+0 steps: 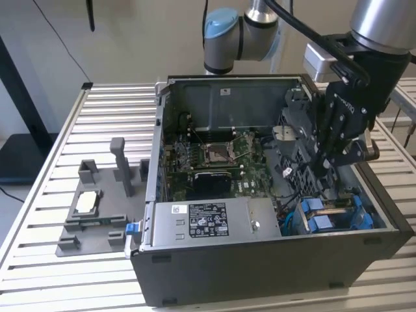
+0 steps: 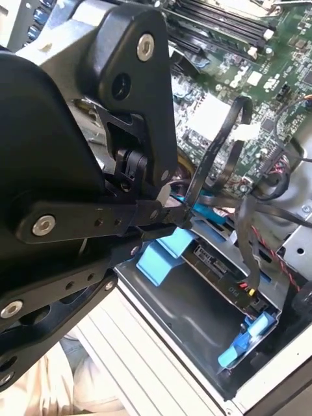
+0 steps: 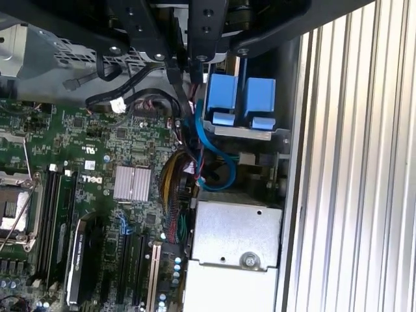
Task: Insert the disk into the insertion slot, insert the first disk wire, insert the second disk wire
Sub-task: 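Insert the second disk wire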
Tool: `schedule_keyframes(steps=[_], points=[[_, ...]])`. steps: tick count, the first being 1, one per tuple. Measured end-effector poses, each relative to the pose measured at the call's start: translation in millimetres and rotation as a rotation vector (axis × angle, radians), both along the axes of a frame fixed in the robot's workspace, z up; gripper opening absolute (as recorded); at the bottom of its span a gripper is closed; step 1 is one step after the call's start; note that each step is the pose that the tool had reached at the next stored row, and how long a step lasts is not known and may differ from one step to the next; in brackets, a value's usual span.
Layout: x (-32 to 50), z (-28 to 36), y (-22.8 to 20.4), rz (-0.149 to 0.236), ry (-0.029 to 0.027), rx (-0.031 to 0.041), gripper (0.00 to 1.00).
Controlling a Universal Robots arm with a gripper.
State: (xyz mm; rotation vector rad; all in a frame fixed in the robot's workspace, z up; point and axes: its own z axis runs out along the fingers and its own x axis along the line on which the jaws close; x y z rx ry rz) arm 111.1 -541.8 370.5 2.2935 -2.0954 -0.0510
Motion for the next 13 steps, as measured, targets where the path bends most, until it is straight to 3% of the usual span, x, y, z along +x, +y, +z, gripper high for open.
schedule_keyframes(steps=[10, 13], points=[[17.5, -4.5, -10.4, 0.0, 0.0591, -0.0001, 0.16], [20.7, -5.7, -11.0, 0.0, 0.0674, 0.0001, 0.16]])
